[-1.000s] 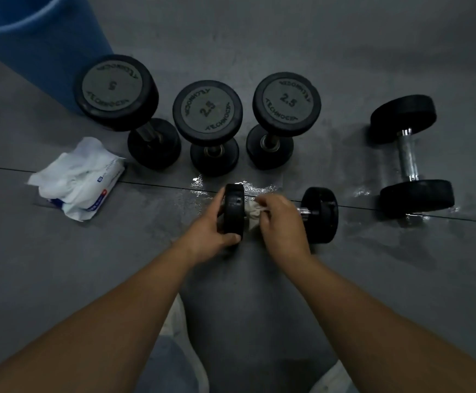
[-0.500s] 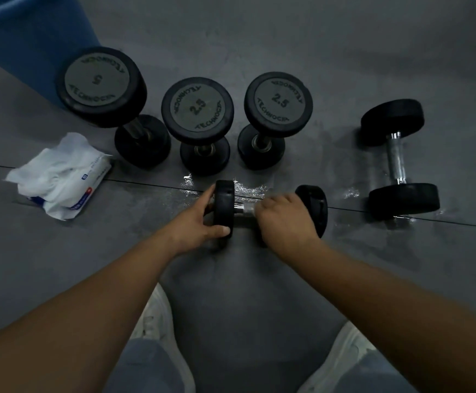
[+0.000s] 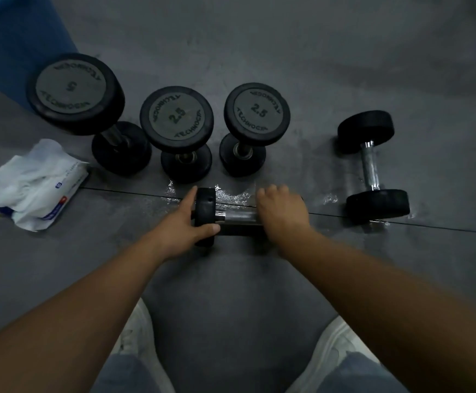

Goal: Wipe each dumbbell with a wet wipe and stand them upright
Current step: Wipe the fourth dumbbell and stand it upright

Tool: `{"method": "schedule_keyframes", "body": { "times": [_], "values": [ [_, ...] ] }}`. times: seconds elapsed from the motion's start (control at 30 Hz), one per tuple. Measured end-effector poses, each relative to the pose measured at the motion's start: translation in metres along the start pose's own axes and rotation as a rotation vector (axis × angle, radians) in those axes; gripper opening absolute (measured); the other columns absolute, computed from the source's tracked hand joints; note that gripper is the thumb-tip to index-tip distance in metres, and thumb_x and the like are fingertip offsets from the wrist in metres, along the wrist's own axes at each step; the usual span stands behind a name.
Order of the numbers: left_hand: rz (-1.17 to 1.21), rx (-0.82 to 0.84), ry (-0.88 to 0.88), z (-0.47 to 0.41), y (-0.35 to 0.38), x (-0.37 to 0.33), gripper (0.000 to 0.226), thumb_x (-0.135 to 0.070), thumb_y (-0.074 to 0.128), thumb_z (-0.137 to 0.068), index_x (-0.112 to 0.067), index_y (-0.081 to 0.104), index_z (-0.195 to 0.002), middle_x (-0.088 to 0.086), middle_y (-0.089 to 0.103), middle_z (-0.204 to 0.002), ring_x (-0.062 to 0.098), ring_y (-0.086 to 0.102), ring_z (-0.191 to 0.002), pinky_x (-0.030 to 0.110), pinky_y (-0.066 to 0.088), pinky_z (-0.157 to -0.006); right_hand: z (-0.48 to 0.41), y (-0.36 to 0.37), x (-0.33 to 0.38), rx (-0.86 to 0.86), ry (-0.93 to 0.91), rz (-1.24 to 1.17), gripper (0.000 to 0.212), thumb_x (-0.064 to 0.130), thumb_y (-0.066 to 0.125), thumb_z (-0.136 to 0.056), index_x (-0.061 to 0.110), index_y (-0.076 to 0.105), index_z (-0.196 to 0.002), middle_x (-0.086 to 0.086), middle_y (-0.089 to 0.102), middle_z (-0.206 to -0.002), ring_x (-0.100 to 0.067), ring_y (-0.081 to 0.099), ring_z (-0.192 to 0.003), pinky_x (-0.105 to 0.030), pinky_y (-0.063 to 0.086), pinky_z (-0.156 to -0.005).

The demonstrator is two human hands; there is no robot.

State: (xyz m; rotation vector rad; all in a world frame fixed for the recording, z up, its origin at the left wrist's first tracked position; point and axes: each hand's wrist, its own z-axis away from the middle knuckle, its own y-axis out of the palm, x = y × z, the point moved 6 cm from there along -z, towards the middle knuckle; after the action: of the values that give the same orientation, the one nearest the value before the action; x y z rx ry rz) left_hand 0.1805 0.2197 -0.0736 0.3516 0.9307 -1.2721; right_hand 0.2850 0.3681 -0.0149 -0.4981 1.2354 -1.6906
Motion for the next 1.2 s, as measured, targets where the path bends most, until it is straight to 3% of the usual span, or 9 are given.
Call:
{"method": "schedule_keyframes", "body": {
  "times": [0.17, 0.33, 0.43, 0.53, 0.67, 0.8, 0.87, 1.0, 1.2],
  "values": [
    [-0.011, 0.001, 0.001, 0.001, 0.005, 0.001, 0.110, -0.019, 0.079, -0.081, -0.028, 0.000, -0.156, -0.004, 0.050, -0.134, 0.006, 0.045, -0.126, 0.019, 0.032, -0.106, 0.017, 0.014, 0.023, 0.024, -0.087, -0.107, 0.029, 0.005, 0.049, -0.085, 0.012, 0.057, -0.113, -0.010, 0.061, -0.113, -0.031, 0.057, -0.104, -0.035, 0.045, -0.073],
    [-0.195, -0.043, -0.038, -0.004, 0.004, 0.000, 0.134, -0.047, 0.080, -0.056, -0.035, -0.010, -0.154, 0.007, 0.051, -0.143, 0.023, 0.052, -0.126, 0.038, 0.043, -0.108, 0.015, 0.024, 0.035, 0.113, -0.128, -0.237, 0.030, 0.005, 0.051, -0.086, 0.009, 0.059, -0.114, -0.013, 0.057, -0.116, -0.033, 0.058, -0.106, -0.036, 0.049, -0.080],
    [-0.229, -0.044, -0.044, -0.004, 0.005, 0.000, 0.135, -0.046, 0.082, -0.056, -0.037, -0.013, -0.153, 0.008, 0.055, -0.138, 0.025, 0.056, -0.120, 0.040, 0.046, -0.104, 0.006, 0.018, 0.033, -0.040, -0.066, -0.493, 0.027, 0.008, 0.052, -0.085, 0.013, 0.057, -0.111, -0.010, 0.054, -0.109, -0.032, 0.060, -0.096, -0.036, 0.047, -0.074],
    [-0.229, -0.025, -0.040, -0.006, 0.003, 0.003, 0.131, -0.035, 0.085, -0.067, -0.035, -0.012, -0.153, 0.007, 0.056, -0.136, 0.022, 0.056, -0.119, 0.038, 0.045, -0.104, 0.001, 0.024, 0.040, -0.069, -0.081, -0.625, 0.054, 0.007, 0.052, -0.079, 0.017, 0.049, -0.131, -0.007, 0.054, -0.111, -0.029, 0.056, -0.101, -0.035, 0.047, -0.083],
    [-0.228, -0.022, -0.026, -0.005, 0.003, 0.004, 0.133, -0.039, 0.085, -0.062, -0.037, -0.012, -0.153, 0.008, 0.054, -0.139, 0.024, 0.056, -0.120, 0.040, 0.046, -0.104, 0.004, 0.025, 0.035, -0.124, -0.069, -0.833, 0.020, 0.009, 0.056, -0.083, 0.012, 0.070, -0.095, -0.006, 0.063, -0.099, -0.022, 0.059, -0.095, -0.034, 0.047, -0.086],
    [-0.234, -0.004, -0.025, -0.006, 0.002, 0.002, 0.132, -0.035, 0.086, -0.067, -0.035, -0.014, -0.153, 0.008, 0.053, -0.140, 0.022, 0.054, -0.122, 0.037, 0.044, -0.105, -0.003, 0.019, 0.031, -0.079, 0.084, -1.073, 0.029, 0.009, 0.066, -0.079, 0.015, 0.066, -0.107, -0.005, 0.059, -0.100, -0.017, 0.057, -0.088, -0.019, 0.046, -0.076],
    [-0.243, 0.001, -0.029, -0.007, 0.002, 0.001, 0.132, -0.033, 0.086, -0.069, -0.033, -0.015, -0.153, 0.008, 0.054, -0.139, 0.022, 0.054, -0.121, 0.034, 0.044, -0.105, -0.010, 0.024, 0.049, 0.001, -0.016, -0.887, 0.031, 0.013, 0.066, -0.077, 0.012, 0.063, -0.108, -0.010, 0.054, -0.101, -0.023, 0.056, -0.091, -0.022, 0.041, -0.070],
    [-0.225, 0.002, -0.022, -0.009, 0.003, 0.004, 0.133, -0.033, 0.087, -0.067, -0.035, -0.013, -0.153, 0.006, 0.055, -0.137, 0.020, 0.055, -0.119, 0.035, 0.045, -0.104, -0.017, 0.024, 0.054, -0.039, -0.095, -0.342, 0.028, 0.037, 0.060, -0.081, 0.022, 0.062, -0.104, -0.004, 0.054, -0.109, -0.028, 0.050, -0.104, -0.036, 0.038, -0.080],
    [-0.239, 0.006, -0.035, -0.012, 0.002, 0.009, 0.133, -0.041, 0.087, -0.062, -0.042, -0.012, -0.151, 0.004, 0.055, -0.138, 0.022, 0.055, -0.121, 0.039, 0.044, -0.106, -0.012, 0.015, 0.041, -0.198, -0.198, -0.311, 0.013, 0.030, 0.056, -0.082, 0.021, 0.065, -0.085, -0.004, 0.067, -0.085, -0.028, 0.061, -0.086, -0.034, 0.035, -0.068]
  ]
}}
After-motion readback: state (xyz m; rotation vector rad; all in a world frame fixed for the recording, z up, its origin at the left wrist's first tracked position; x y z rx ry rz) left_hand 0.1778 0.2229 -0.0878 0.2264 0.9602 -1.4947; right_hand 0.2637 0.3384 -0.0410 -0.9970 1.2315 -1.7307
